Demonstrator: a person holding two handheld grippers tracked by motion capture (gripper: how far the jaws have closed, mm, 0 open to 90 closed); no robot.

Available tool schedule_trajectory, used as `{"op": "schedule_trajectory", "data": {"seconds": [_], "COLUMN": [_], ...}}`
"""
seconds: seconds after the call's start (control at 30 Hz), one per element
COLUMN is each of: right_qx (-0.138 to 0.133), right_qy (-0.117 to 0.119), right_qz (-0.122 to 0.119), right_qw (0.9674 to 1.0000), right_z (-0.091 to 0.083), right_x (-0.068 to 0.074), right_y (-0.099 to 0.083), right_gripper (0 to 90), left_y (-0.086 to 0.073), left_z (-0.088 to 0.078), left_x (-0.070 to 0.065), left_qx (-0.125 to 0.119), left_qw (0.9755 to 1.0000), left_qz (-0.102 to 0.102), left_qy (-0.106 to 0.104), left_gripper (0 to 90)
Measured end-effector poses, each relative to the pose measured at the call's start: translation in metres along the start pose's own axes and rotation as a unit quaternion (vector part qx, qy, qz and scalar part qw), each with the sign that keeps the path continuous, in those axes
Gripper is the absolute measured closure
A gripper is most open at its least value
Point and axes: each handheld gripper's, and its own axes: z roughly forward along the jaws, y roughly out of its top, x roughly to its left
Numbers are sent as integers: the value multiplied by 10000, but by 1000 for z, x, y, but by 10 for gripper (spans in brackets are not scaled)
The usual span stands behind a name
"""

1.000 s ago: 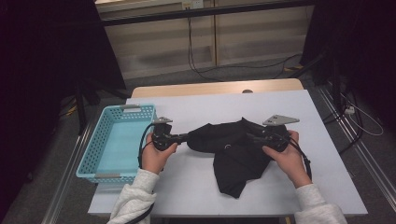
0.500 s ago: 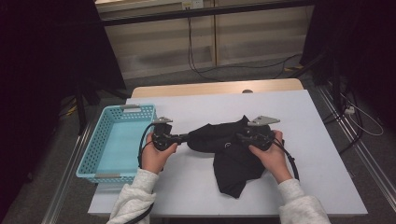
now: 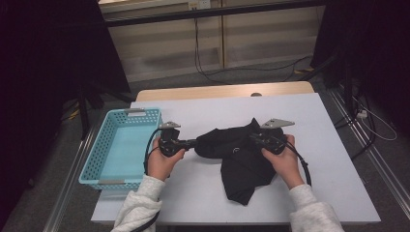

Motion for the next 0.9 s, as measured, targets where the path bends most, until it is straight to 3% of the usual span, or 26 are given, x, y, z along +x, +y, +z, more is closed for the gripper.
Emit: {"op": "schedule_trajectory", "data": {"seconds": [0.27, 0.4, 0.57, 0.67, 0.9], "right_qx": [-273, -338, -431, -363, -170], "right_qy": [221, 287, 226, 132, -45], "right_qz": [-123, -186, 33, 201, 357], "right_qw": [9993, 9988, 9988, 9991, 9992], "right_z": [-43, -66, -93, -103, -105], "right_x": [6, 6, -1, -10, -19], "right_y": [-9, -21, -42, -56, -74], "right_gripper": [848, 849, 849, 849, 848], "left_y": [-1, 1, 5, 7, 12], "left_z": [1, -1, 1, 8, 29], "left_x": [-1, -2, -3, -5, -10], "left_qx": [-12, -81, -282, -379, -374], "left_qw": [10000, 9999, 9996, 9993, 9991], "left_qz": [11, -14, 55, 40, 111], "left_qy": [-55, -109, -5, -55, -170], "left_gripper": [813, 723, 570, 472, 379]}}
